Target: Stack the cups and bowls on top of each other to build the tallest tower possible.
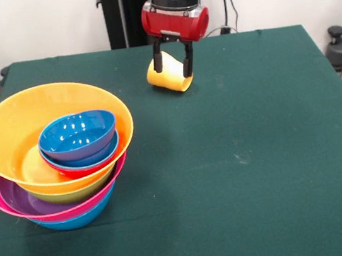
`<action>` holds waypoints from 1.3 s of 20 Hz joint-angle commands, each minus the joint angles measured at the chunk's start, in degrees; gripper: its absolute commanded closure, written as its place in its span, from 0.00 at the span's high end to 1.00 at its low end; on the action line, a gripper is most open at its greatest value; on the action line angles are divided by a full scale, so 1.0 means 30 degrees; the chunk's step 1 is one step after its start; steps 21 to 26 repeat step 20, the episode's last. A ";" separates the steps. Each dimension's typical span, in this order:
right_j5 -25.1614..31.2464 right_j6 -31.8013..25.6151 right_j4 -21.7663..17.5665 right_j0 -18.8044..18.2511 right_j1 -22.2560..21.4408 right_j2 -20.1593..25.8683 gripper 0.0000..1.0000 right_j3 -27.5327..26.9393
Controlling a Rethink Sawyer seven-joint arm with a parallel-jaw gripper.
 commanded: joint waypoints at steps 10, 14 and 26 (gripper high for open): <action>0.3753 0.0961 0.0366 0.0502 -0.1413 0.0650 1.00 -0.0317; 0.4028 0.1242 0.0429 0.0686 -0.1578 0.0465 1.00 -0.0422; 0.4326 0.1014 0.0259 0.0519 -0.1773 0.0548 1.00 -0.0380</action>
